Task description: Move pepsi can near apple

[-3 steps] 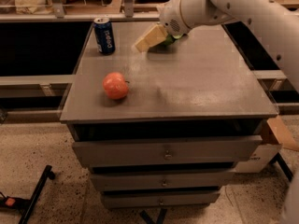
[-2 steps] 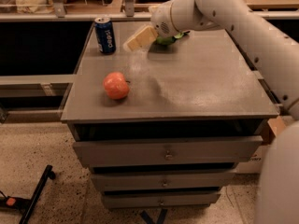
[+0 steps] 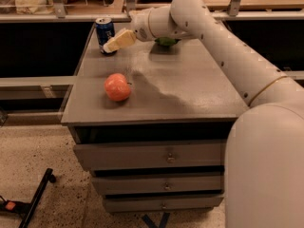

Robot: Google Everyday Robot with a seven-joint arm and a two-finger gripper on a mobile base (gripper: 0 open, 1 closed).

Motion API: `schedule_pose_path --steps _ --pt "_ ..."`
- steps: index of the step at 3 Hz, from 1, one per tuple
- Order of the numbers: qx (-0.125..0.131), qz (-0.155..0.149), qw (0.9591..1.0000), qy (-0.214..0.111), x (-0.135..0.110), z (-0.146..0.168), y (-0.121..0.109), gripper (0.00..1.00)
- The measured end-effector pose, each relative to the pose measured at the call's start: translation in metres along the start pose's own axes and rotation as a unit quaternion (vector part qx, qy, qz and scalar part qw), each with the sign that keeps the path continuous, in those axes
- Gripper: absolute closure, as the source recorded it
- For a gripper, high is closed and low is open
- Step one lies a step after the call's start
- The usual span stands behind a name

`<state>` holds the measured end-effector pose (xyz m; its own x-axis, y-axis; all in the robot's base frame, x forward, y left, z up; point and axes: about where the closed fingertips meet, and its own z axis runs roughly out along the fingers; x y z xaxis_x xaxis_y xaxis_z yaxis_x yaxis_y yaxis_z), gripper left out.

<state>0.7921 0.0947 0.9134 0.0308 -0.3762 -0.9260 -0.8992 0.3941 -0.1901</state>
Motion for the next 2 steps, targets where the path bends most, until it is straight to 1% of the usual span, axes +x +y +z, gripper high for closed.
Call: schedule_pose_path --steps 1,2 --pt "0.008 0.009 0.9999 -0.011 0.003 0.034 -0.006 0.0" --pt "0.016 0.016 0.9996 -0.019 0.006 0.06 -0.013 0.0"
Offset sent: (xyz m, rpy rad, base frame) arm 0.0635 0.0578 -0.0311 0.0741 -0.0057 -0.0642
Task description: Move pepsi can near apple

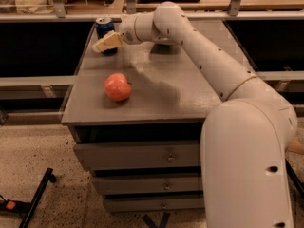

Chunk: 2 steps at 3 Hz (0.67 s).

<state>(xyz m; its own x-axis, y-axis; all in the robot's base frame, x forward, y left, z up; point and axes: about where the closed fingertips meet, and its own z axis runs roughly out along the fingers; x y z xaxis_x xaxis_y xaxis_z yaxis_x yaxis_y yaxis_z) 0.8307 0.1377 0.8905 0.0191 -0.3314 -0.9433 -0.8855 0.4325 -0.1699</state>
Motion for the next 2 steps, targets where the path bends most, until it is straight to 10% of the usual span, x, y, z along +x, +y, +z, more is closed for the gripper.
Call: schedule_pose_path --steps 2 --pt "0.026 0.015 0.9995 -0.009 0.005 0.025 -0.015 0.16"
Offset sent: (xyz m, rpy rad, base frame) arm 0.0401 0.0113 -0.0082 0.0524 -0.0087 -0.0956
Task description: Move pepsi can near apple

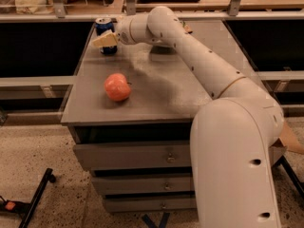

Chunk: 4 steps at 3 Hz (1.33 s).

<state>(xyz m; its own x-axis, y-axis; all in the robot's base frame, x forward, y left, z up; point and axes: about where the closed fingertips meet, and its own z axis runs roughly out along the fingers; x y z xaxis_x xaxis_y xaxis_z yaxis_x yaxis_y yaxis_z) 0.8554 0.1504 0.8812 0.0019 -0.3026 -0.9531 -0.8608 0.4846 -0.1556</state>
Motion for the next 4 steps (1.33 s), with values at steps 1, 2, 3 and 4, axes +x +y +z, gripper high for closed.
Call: schedule_pose_path --steps 1,2,3,4 --pt "0.008 0.006 0.9999 -0.004 -0.002 0.005 -0.006 0.39" --pt "0.002 0.016 0.9999 0.0 -0.004 0.002 -0.009 0.63" --pt "-0.022 0.028 0.9994 0.003 -0.009 -0.011 -0.007 0.86" --pt "-0.056 0.036 0.9978 -0.01 -0.013 -0.036 0.004 1.0"
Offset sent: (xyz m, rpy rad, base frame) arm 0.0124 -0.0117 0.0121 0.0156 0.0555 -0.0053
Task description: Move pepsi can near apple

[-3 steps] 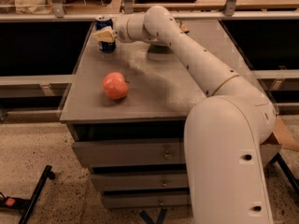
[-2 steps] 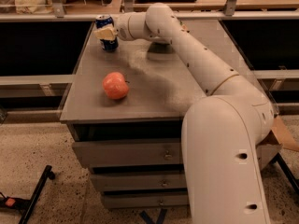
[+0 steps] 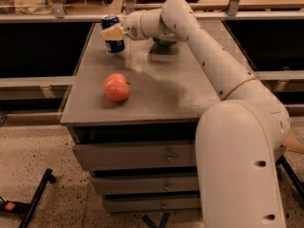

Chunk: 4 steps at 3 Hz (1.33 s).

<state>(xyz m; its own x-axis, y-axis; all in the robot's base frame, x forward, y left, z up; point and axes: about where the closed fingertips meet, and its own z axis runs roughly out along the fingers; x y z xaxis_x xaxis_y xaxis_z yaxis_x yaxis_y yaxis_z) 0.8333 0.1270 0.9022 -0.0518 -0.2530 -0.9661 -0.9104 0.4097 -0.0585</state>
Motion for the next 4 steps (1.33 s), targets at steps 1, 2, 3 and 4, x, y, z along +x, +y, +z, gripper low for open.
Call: schedule_pose_path --steps 1,2,3,4 --pt "-0.036 0.002 0.9991 -0.025 -0.004 -0.026 0.023 1.0" --pt "-0.075 0.001 0.9961 -0.046 -0.002 -0.044 0.052 1.0" --pt "-0.111 -0.001 0.9922 -0.057 0.009 -0.055 0.078 1.0" --pt "-0.135 -0.022 0.9892 -0.053 0.014 -0.066 0.097 0.82"
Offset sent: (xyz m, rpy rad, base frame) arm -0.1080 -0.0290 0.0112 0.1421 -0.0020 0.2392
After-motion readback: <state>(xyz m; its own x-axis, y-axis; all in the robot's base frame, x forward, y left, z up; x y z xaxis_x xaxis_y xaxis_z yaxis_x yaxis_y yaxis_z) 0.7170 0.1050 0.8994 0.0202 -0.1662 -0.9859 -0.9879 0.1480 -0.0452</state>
